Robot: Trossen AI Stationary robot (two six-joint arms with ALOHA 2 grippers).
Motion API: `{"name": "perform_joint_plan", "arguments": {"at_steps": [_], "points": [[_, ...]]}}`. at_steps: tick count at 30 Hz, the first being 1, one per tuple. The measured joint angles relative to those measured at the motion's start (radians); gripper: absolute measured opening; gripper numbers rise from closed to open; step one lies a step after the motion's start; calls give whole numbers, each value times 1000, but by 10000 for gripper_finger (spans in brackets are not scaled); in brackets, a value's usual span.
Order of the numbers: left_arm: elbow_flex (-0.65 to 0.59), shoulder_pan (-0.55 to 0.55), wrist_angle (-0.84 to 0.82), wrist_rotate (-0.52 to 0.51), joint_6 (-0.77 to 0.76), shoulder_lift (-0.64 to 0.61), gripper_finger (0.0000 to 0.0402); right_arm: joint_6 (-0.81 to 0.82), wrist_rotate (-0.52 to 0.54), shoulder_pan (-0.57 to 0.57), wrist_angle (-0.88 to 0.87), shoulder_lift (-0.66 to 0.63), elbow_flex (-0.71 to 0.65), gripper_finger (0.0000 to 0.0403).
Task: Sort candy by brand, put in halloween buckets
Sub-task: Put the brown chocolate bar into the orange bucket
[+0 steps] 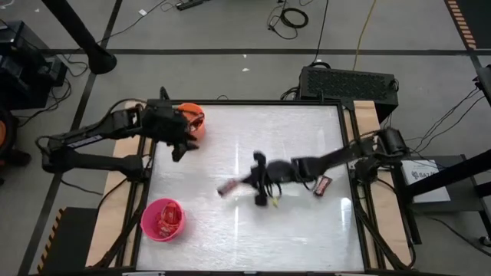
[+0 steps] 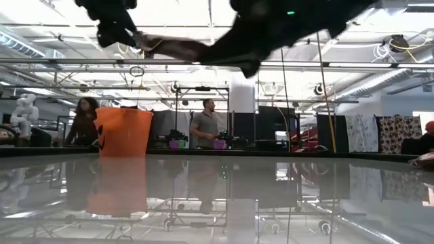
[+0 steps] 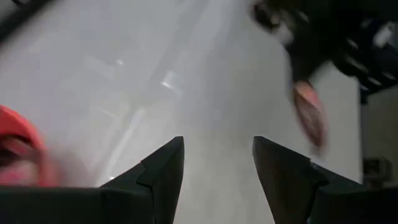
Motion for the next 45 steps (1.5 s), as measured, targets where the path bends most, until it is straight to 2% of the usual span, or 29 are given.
{"name": "perform_joint_plan", "arguments": {"at_steps": [4,7,12,18,22,26,29,35,45], "points": [[-81,-111,0,-16,-96,-42,199,-108,39,-142,-6,33,130,0],[-152,-192,-6,-77,-177,-80,199,-131,31,-248,-91,93,260,0],[-262,-309,-4,-235,-358,-143,199,-131,-87,-384,-196,251,527,0],[-327,-404,-6,-385,-528,-178,199,-96,-93,-443,-334,489,896,0],[-327,-440,7,-445,-544,-177,199,-76,-92,-456,-445,644,1129,0],[-327,-453,8,-526,-588,-175,199,-101,-93,-448,-535,756,1305,0],[-327,-453,8,-541,-603,-175,199,-92,-93,-443,-591,801,1370,0],[-327,-453,7,-556,-621,-172,199,-90,-81,-448,-655,815,1381,8],[-327,-453,5,-584,-619,-172,199,-41,-84,-459,-700,813,1382,81]]}}
